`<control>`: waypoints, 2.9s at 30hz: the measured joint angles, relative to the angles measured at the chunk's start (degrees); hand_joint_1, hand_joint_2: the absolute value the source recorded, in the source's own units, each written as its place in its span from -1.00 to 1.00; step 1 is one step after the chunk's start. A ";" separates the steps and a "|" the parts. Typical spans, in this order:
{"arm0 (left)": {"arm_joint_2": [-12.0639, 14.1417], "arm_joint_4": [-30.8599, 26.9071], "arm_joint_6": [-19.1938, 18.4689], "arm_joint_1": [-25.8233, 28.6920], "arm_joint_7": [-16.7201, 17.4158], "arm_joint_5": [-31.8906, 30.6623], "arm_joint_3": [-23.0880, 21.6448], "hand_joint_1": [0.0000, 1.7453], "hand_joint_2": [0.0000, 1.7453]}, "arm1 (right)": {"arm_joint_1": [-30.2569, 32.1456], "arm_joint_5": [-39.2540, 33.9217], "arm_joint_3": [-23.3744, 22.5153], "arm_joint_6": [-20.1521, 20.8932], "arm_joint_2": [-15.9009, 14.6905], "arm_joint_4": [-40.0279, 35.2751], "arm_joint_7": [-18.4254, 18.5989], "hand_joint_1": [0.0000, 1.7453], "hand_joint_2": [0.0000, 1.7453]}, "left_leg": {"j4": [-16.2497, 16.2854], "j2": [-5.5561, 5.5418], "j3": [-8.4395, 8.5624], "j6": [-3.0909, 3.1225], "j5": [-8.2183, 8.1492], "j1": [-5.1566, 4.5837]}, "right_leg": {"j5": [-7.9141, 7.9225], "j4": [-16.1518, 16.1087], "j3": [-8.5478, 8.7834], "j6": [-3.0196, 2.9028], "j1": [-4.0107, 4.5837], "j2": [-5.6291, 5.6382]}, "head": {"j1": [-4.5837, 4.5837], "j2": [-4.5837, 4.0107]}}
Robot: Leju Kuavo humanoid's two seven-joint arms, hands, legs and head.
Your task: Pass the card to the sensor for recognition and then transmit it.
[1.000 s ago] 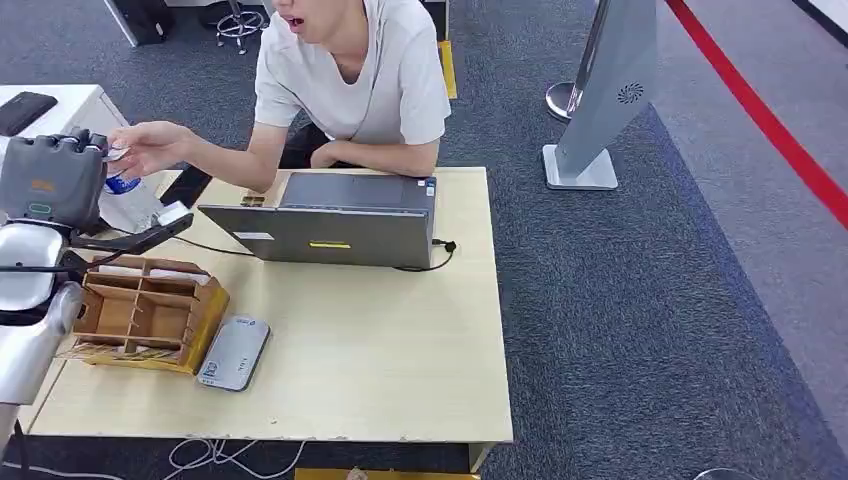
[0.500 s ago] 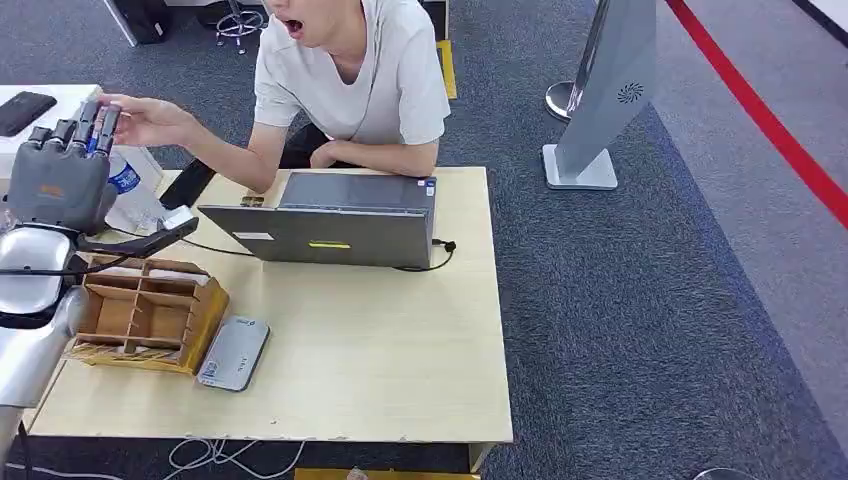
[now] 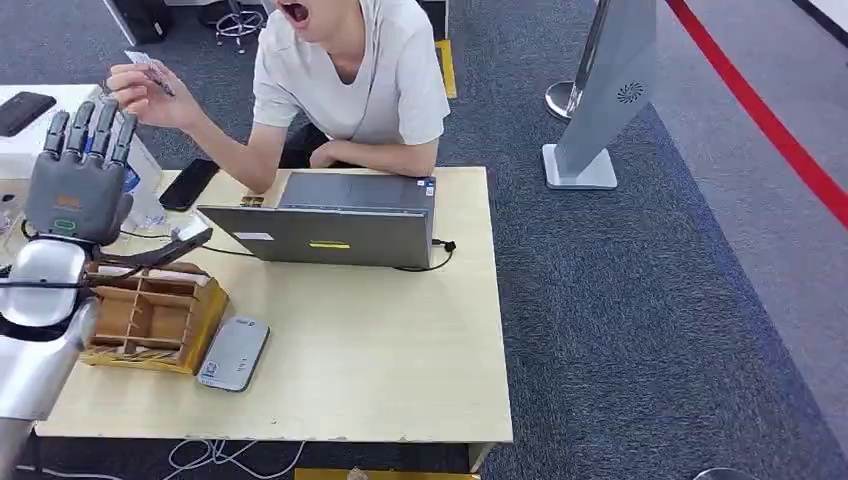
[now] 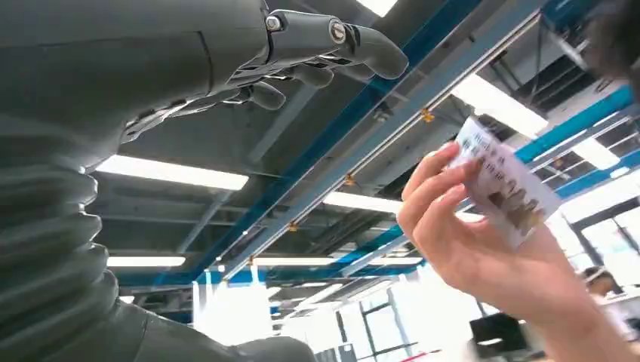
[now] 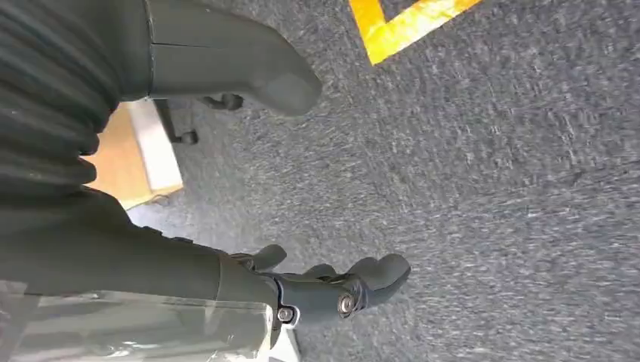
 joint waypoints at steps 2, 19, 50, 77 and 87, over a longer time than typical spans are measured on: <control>-0.11 -1.64 -0.15 0.88 0.28 0.00 -0.50 -1.00 1.00 | -0.04 0.00 0.00 -0.07 0.00 0.00 0.15 -1.00 1.00 | 0.00 0.01 0.00 0.00 0.00 0.00 | 0.00 0.00 0.00 0.00 0.00 0.01 | 0.00 0.00; -1.68 -19.98 -5.94 6.80 8.52 -0.11 -11.04 -1.00 1.00 | -0.19 -2.03 -0.63 -1.18 0.33 0.00 1.60 -1.00 1.00 | 0.01 -0.07 -0.03 0.03 -0.02 -0.06 | -0.01 0.01 -0.01 0.02 -0.08 -0.06 | 0.00 0.00; 3.50 -37.48 -5.66 14.85 23.67 -0.13 -27.58 -1.00 1.00 | -0.39 -7.02 -3.85 -4.22 1.62 -0.02 3.48 -1.00 1.00 | -0.03 -0.04 0.00 0.03 -0.02 -0.07 | -0.03 0.05 -0.02 0.03 -0.09 -0.05 | 0.00 0.00; 5.18 -39.53 -6.14 21.29 29.75 -0.11 -33.13 -1.00 1.00 | -0.56 -9.22 -3.98 -5.38 2.14 -0.02 4.15 -1.00 1.00 | -0.04 -0.10 -0.03 0.03 -0.02 -0.08 | -0.05 0.06 -0.02 0.05 -0.09 -0.12 | -0.02 0.00; 4.90 -39.53 -6.14 21.35 29.75 -0.11 -33.13 -1.00 1.00 | -0.56 -9.24 -3.98 -5.38 2.14 -0.02 4.15 -1.00 1.00 | -0.04 -0.10 -0.03 0.03 -0.02 -0.08 | -0.05 0.06 -0.02 0.05 -0.09 -0.12 | -0.02 0.00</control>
